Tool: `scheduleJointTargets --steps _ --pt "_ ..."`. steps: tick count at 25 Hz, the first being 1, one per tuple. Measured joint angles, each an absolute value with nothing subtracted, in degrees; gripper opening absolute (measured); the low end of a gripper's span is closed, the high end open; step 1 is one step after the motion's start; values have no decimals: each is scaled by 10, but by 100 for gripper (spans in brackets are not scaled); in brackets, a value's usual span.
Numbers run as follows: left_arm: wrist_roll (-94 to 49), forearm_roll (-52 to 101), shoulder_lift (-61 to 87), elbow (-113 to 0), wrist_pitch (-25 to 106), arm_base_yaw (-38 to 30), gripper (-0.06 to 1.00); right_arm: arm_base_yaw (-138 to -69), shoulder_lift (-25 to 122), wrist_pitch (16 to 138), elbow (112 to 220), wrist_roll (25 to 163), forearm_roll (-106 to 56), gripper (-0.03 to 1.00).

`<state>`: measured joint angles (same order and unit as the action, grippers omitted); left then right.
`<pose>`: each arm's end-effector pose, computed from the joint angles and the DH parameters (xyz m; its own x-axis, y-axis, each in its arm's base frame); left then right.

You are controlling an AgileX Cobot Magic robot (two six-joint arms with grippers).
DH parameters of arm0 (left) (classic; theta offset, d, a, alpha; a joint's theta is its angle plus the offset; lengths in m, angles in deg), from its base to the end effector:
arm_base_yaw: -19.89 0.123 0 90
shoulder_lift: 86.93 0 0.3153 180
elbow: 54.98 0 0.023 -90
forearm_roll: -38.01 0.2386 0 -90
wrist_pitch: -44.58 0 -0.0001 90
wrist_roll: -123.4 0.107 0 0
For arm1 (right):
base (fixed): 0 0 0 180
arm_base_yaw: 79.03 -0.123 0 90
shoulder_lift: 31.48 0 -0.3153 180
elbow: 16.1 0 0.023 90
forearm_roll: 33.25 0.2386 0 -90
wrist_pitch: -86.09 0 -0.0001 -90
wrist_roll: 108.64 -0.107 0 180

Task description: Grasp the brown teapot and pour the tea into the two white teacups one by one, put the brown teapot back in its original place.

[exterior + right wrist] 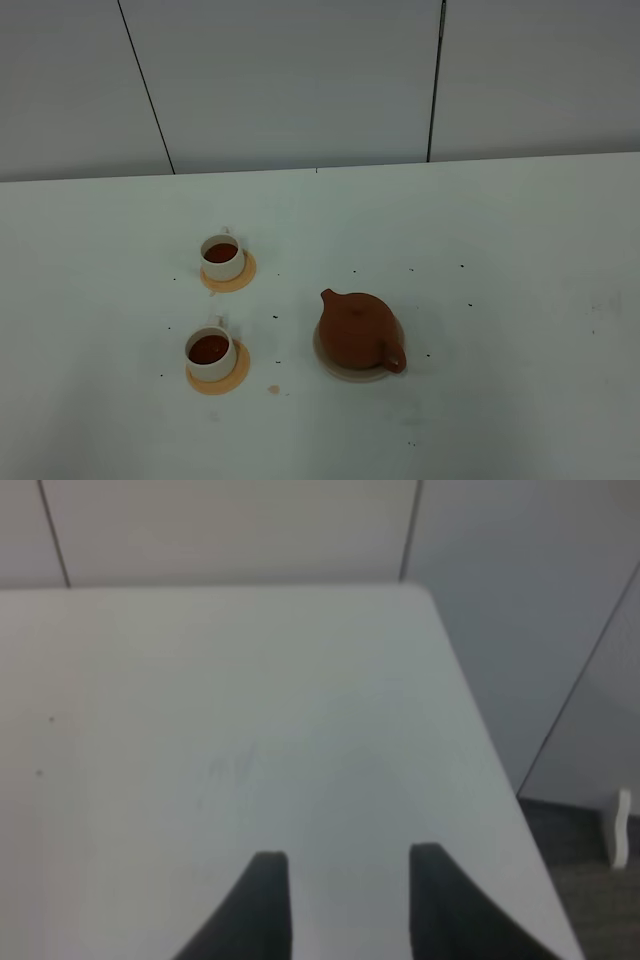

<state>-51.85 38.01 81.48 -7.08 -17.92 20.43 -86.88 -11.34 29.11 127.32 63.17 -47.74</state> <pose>-0.0243 -0.0002 0.2705 -0.5287 0.0778 -0.8452 0.0345 0.9969 0.0702 -0.0096 -0.0240 0.3410 -0.3845 -0.0500 -0.9218 0.0592 0.9951 -0.0787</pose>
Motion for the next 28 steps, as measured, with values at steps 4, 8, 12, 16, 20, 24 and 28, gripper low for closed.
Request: scheduleJointTargets --steps 4,8,12,16,20,24,28 --pt "-518 380 815 -71 -179 204 23 -869 -222 268 1215 583 -452 28" --pt "-518 380 815 -71 -179 204 23 -869 -248 221 1191 579 -406 28" --pt "-518 380 815 -71 -179 204 23 -869 -248 238 1167 600 -379 28" --pt "-518 380 815 -71 -179 204 23 -869 -248 249 1142 631 -362 28" --pt "-518 380 815 -71 -179 204 23 -868 -248 249 1139 643 -357 28" --pt "-518 380 815 -71 -179 204 23 -828 -248 249 1139 668 -332 28" --pt "-518 380 815 -71 -179 204 23 -769 -248 249 1139 675 -332 28"
